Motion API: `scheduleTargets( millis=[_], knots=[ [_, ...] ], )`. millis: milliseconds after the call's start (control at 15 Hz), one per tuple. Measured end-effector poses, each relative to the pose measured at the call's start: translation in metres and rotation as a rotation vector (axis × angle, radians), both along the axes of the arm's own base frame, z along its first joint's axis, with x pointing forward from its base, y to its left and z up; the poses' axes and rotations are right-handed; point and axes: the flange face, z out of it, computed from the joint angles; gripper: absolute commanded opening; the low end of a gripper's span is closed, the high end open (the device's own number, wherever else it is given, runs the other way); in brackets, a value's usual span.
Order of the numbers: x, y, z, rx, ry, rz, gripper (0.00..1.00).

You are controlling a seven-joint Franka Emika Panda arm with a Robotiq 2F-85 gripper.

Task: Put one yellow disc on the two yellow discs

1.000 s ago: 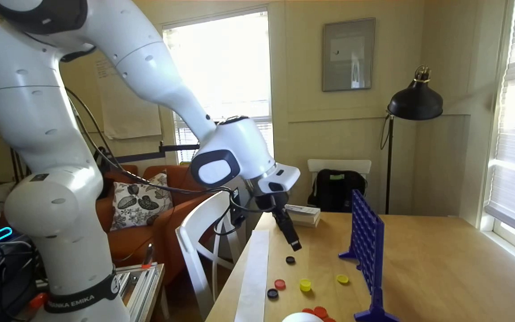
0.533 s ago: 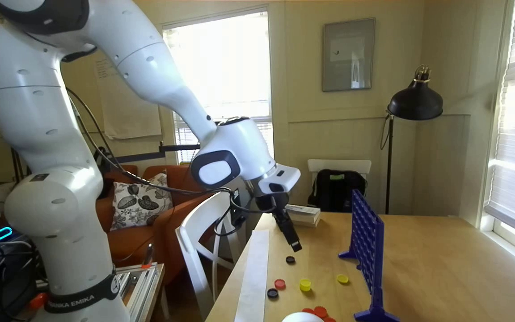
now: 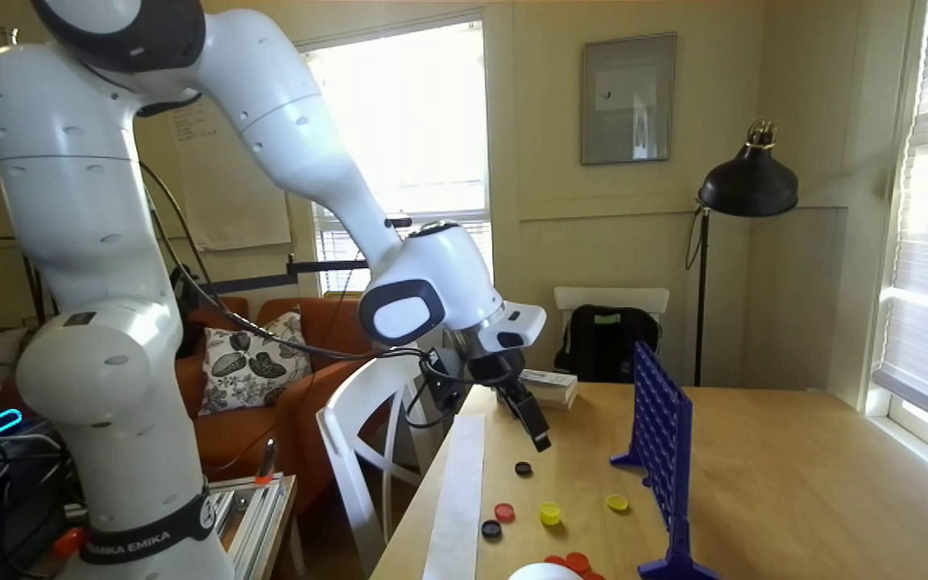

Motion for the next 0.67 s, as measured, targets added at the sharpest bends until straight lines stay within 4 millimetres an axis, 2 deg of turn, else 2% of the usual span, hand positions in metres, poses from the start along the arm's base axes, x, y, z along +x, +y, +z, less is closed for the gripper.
scheduleTargets(
  millis=[667],
  knots=[
    [0.04, 0.011, -0.025, -0.052, 0.002, 0.089, 1.0]
  ],
)
